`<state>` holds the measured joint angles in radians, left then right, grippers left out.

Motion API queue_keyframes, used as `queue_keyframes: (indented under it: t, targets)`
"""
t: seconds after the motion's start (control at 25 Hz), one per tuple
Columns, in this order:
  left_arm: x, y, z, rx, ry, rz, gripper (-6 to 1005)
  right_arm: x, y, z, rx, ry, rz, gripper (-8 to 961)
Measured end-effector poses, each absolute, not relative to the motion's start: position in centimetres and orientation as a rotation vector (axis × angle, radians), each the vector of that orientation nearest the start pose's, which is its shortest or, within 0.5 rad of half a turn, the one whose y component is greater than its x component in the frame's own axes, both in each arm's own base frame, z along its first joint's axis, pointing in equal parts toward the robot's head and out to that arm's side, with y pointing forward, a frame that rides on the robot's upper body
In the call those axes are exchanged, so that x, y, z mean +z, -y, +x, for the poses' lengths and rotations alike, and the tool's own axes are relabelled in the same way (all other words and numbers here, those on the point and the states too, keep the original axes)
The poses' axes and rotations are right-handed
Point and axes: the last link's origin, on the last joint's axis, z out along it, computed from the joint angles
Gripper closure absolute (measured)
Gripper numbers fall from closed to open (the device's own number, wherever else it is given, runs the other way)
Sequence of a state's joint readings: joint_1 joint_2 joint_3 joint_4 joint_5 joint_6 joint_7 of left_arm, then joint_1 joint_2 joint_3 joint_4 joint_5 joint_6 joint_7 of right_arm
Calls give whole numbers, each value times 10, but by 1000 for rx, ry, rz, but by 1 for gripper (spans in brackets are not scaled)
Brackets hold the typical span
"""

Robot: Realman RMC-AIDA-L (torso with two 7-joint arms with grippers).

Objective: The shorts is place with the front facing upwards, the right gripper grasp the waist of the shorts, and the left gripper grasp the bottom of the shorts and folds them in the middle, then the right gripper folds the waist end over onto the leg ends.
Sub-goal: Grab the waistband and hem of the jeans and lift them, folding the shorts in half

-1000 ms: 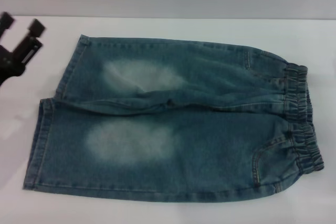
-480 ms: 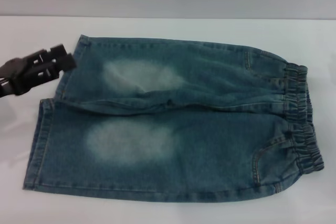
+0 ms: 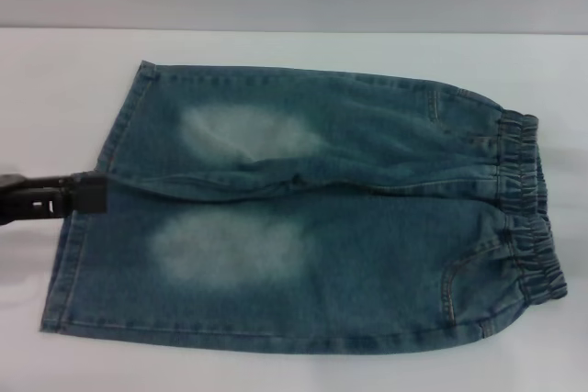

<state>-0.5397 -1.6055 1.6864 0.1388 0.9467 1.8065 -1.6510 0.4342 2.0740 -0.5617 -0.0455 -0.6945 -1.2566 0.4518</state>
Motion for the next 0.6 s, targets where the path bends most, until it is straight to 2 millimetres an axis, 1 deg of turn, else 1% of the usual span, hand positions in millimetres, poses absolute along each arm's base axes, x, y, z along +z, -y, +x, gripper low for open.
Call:
queue_keyframes:
  t: [0.04,0.08,0.2,0.28,0.4,0.48,0.6]
  targets:
    - [101,-292,-309,-918,1364,-2739,180,44,-319,369,835,-690,-1315,412]
    - [105,-297,-317,-837,1551,-2639,181,46,-318,371,830,-690,-1310,412]
    - [107,-299,-321,-770,1648,-2594,182,49,-315,376,819,-699,-1285,412]
    - [107,-299,-324,-690,1733,-2572,183,52,-313,380,812,-708,-1262,412]
    - [105,-298,-327,-487,1857,-2569,185,55,-313,383,802,-714,-1241,412]
    - [104,-298,-328,-403,1904,-2556,186,56,-313,384,791,-710,-1240,412]
    - [104,-298,-330,-364,1964,-2507,187,56,-312,385,767,-696,-1242,412]
